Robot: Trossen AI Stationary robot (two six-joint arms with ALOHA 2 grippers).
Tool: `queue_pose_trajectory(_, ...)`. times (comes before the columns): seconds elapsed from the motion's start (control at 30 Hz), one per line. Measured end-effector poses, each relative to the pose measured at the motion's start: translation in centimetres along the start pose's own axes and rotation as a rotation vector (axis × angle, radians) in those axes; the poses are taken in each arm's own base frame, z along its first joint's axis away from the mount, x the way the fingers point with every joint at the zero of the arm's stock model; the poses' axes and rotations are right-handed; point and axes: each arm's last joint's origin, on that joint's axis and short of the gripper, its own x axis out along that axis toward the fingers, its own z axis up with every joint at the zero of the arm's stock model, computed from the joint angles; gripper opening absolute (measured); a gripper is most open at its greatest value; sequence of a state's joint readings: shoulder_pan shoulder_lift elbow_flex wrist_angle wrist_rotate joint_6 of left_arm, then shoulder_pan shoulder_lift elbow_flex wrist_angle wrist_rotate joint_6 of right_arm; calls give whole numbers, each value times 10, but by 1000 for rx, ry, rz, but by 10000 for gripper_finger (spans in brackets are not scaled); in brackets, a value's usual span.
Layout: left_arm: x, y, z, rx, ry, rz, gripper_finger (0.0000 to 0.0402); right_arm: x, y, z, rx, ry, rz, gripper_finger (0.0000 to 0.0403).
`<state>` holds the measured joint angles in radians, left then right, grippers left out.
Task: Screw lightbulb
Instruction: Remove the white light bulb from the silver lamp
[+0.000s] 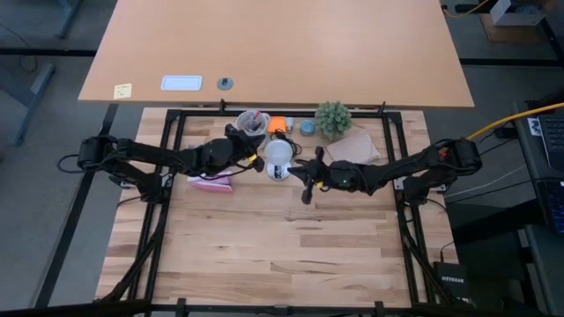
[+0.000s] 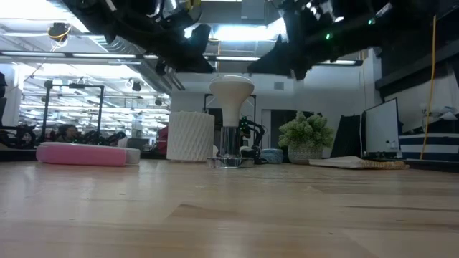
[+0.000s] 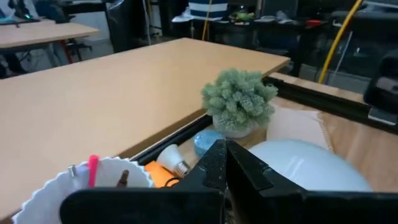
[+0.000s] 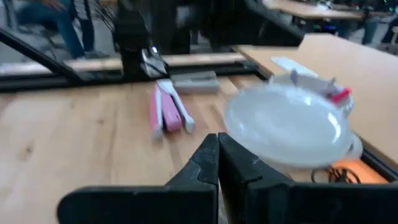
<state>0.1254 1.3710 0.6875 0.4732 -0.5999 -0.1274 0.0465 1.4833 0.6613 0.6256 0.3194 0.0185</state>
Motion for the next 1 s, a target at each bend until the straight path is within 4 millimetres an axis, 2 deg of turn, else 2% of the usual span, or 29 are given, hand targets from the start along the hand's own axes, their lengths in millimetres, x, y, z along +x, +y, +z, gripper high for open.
queue_pose_trajectory(0.17, 5, -1, -8, 23, 49, -34, 1, 9, 0, -15, -16, 40, -66, 3)
queue_pose_trajectory(0.4, 9, -7, -18, 32, 79, -40, 1, 12, -2, -18, -48, 47, -146, 3)
queue_pose_trajectory(0.77, -2, -21, -20, 2, 82, -89, 1, 18, -29, -18, -49, 54, -236, 3)
queue_pose_trajectory(1.0, -12, -35, -22, -5, 88, -168, 1, 20, -38, -19, -45, 65, -253, 3)
